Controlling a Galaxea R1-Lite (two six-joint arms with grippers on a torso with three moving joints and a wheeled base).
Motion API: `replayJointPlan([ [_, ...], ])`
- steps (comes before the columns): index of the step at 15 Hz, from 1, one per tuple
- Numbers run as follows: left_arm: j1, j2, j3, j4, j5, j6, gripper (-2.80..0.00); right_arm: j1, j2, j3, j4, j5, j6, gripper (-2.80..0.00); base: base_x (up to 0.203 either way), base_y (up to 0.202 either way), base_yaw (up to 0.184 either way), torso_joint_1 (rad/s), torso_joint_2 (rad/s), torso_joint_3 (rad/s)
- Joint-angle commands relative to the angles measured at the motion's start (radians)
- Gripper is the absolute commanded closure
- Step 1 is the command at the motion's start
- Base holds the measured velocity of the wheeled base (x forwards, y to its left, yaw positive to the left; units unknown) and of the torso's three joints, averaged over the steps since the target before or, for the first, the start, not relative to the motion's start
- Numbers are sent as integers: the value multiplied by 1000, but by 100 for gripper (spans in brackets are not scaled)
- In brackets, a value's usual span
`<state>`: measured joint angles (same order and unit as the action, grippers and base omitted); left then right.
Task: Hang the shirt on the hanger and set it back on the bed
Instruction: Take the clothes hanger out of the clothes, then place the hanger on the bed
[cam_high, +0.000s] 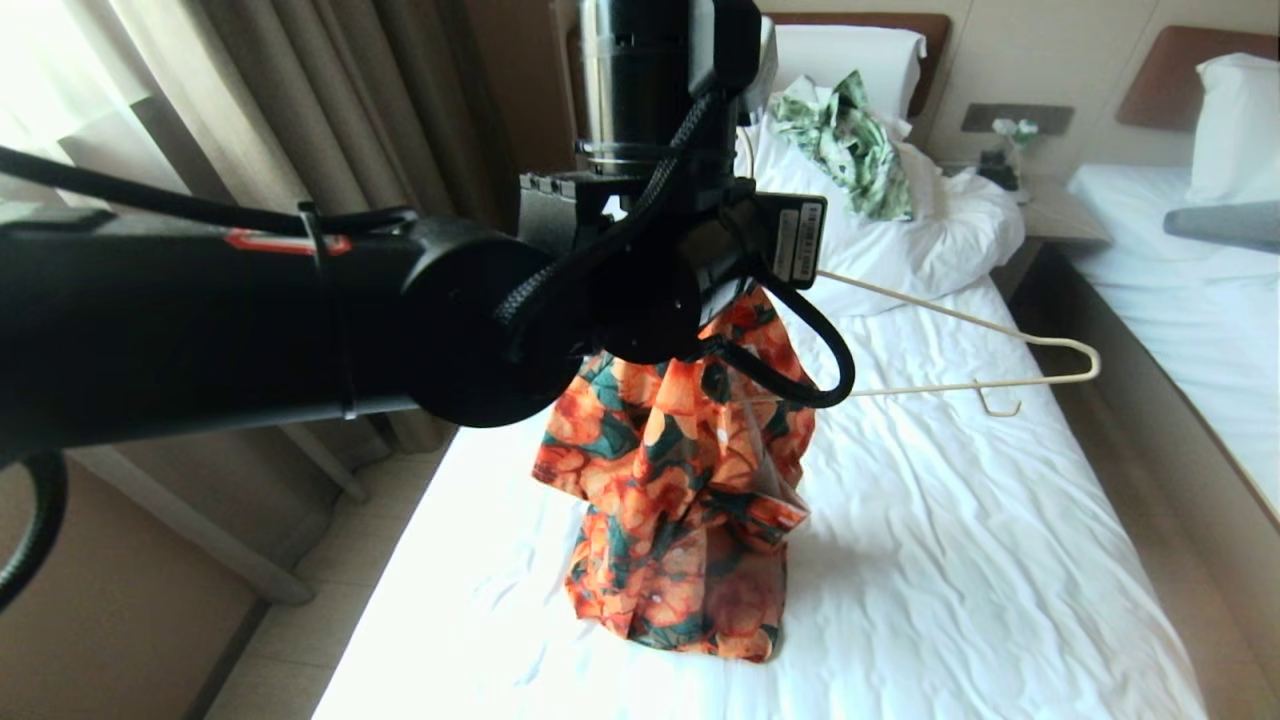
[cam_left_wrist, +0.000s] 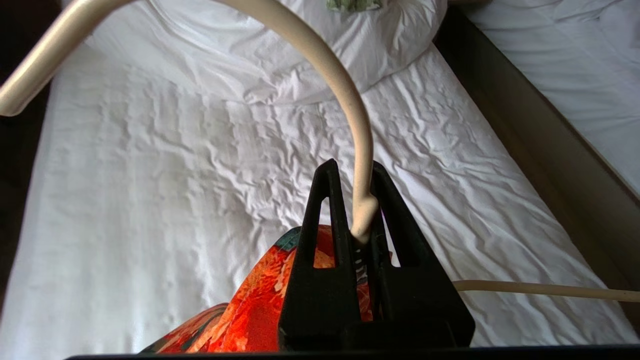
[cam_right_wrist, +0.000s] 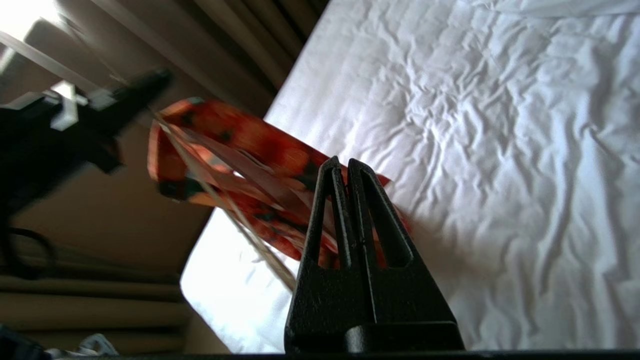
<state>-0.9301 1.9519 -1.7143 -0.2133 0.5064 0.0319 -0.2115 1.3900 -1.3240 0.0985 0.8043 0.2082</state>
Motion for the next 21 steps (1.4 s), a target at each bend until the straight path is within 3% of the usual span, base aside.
replayJointPlan([
  [1,19,39,20,1,-14,-62,0,15,-58,-4,-49,19,96,0,0,0,0,0,0,0],
  [3,58,65,26,27,-76,-193,0,18,-68,9,-110,21,167,0,0,0,0,0,0,0],
  [6,89,93,31,61,-216,-395,0,18,-68,69,-162,21,178,0,0,0,0,0,0,0],
  [7,93,108,32,61,-252,-422,0,18,-67,93,-189,21,178,0,0,0,0,0,0,0],
  [9,94,137,34,69,-254,-423,0,18,-69,137,-235,20,178,0,0,0,0,0,0,0],
  [11,114,162,34,151,-236,-371,0,18,-76,152,-275,21,180,0,0,0,0,0,0,0],
  [14,160,236,35,250,-132,-305,0,18,-106,163,-280,23,178,0,0,0,0,0,0,0],
  [21,198,504,22,257,-117,-202,0,57,-101,183,-280,58,174,0,0,0,0,0,0,0],
])
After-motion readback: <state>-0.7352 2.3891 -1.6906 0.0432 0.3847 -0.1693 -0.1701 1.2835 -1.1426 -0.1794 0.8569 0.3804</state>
